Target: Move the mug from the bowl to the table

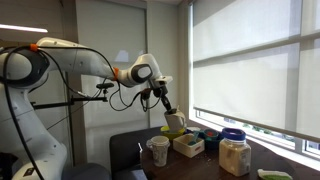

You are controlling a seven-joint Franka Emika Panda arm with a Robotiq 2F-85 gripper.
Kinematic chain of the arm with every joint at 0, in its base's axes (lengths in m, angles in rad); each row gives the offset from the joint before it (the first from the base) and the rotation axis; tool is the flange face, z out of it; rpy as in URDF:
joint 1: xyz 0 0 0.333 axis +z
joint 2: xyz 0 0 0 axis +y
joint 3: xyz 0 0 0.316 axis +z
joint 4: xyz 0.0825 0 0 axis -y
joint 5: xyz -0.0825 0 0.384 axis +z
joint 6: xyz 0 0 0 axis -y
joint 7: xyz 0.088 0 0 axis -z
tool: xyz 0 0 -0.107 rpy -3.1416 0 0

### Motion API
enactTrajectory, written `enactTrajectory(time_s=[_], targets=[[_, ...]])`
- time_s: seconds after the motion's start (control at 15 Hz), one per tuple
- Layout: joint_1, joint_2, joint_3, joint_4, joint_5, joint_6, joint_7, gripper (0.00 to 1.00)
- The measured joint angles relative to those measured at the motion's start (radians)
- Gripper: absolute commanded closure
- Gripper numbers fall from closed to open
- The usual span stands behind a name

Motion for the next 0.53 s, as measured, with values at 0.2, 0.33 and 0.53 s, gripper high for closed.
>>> enactTrajectory(time_s=[0.2, 0.33, 0.53], targets=[[-0.001, 0.000, 0.000, 0.000, 0.000, 0.000, 0.001, 0.99], [-0.007, 0.001, -0.003, 0.000, 0.000, 0.000, 0.004, 0.99], [-0.048, 0.002, -0.015, 0.010, -0.008, -0.001, 0.051, 0.99]])
